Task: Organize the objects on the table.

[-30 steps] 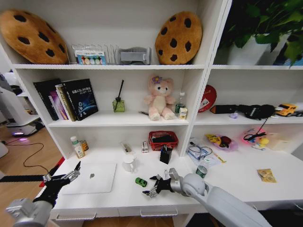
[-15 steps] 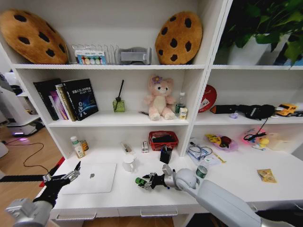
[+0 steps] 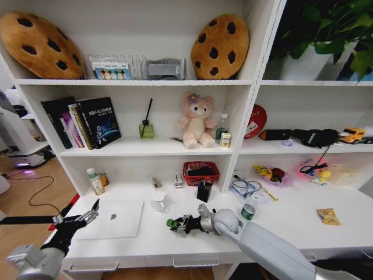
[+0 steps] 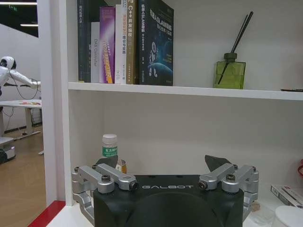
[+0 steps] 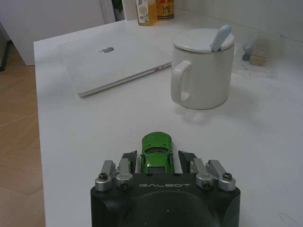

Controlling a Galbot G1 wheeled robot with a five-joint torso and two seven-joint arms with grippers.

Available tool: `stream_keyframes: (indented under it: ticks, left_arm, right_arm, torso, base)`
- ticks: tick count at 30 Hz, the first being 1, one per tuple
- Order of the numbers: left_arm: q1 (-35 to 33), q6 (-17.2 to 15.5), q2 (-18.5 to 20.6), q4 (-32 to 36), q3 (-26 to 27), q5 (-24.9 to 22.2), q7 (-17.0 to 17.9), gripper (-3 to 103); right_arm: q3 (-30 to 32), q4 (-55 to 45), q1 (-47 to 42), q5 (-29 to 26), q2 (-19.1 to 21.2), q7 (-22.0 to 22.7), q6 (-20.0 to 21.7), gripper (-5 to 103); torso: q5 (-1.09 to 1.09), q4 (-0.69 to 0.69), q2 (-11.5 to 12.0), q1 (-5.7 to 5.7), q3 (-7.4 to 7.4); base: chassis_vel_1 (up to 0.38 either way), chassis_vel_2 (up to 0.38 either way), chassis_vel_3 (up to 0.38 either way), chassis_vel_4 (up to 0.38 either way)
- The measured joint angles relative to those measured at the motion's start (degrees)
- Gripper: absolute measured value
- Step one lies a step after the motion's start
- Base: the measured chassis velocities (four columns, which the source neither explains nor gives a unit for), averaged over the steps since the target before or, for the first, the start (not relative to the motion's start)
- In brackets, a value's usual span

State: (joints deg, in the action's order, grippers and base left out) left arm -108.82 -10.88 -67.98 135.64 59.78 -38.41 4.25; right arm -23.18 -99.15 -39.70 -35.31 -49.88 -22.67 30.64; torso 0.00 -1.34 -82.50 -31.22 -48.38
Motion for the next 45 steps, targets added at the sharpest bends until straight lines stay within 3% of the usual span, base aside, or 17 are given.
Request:
stream_keyframes:
  ticks: [14, 17, 18, 28, 36, 41, 43, 44, 45]
  left_arm:
    - [0.0, 0.0, 0.0, 0.0, 0.0, 0.0, 0.0, 100]
    - [0.0, 0.0, 0.0, 0.0, 0.0, 0.0, 0.0, 100]
    - [0.0, 0.0, 0.0, 0.0, 0.0, 0.0, 0.0, 100]
    - [0.0, 0.0, 0.0, 0.0, 0.0, 0.0, 0.0, 100]
    - [0.0, 0.0, 0.0, 0.0, 0.0, 0.0, 0.0, 100]
    - [0.0, 0.0, 0.0, 0.0, 0.0, 0.0, 0.0, 100]
    - [0.0, 0.0, 0.0, 0.0, 0.0, 0.0, 0.0, 100]
    - [0.0, 0.0, 0.0, 0.0, 0.0, 0.0, 0.0, 100]
    - [0.0, 0.0, 0.0, 0.0, 0.0, 0.0, 0.0, 100]
  right_arm:
    - [-0.3, -0.6, -0.7, 1.8, 0.7, 0.2, 0.0, 51]
    - [0.0, -0.8, -1.2, 2.3, 0.7, 1.2, 0.0, 46]
    - [0.0, -0.9, -1.3, 2.4, 0.7, 1.7, 0.1, 36]
    - [2.2, -4.6, -2.9, 1.2, 1.4, 5.0, 1.1, 35]
    - [11.5, -21.1, -5.3, -12.2, 5.9, 7.0, 4.4, 35]
    - [15.7, -25.8, -3.4, -15.6, 5.1, 9.5, 3.4, 35]
    - [17.3, -27.3, 1.1, -20.3, 1.9, 17.9, 2.4, 35]
    - [17.3, -27.3, 1.1, -20.3, 1.9, 17.9, 2.4, 35]
    - [17.6, -26.6, 4.3, -22.2, -0.1, 22.3, 1.6, 35]
  torso:
    - [0.01, 0.01, 0.0, 0.01, 0.01]
    - [0.01, 0.0, 0.0, 0.01, 0.01]
    - [0.0, 0.0, 0.0, 0.01, 0.0]
    - [-0.01, -0.02, 0.0, -0.01, -0.03]
    - [-0.01, 0.0, 0.0, -0.01, -0.01]
    - [0.0, -0.02, 0.0, -0.01, -0.01]
    - [0.0, 0.0, 0.0, -0.01, 0.0]
    - [0.0, 0.0, 0.0, -0.01, 0.0]
    - [0.0, 0.02, 0.0, -0.01, -0.01]
  base:
    - [0.0, 0.0, 0.0, 0.0]
    - [0.0, 0.0, 0.0, 0.0]
    - [0.0, 0.0, 0.0, 0.0]
    - [0.0, 0.0, 0.0, 0.0]
    - [0.0, 0.0, 0.0, 0.0]
    - [0.0, 0.0, 0.0, 0.0]
    - [0.0, 0.0, 0.0, 0.0]
    - [0.0, 0.0, 0.0, 0.0]
    - [0.0, 0.0, 0.0, 0.0]
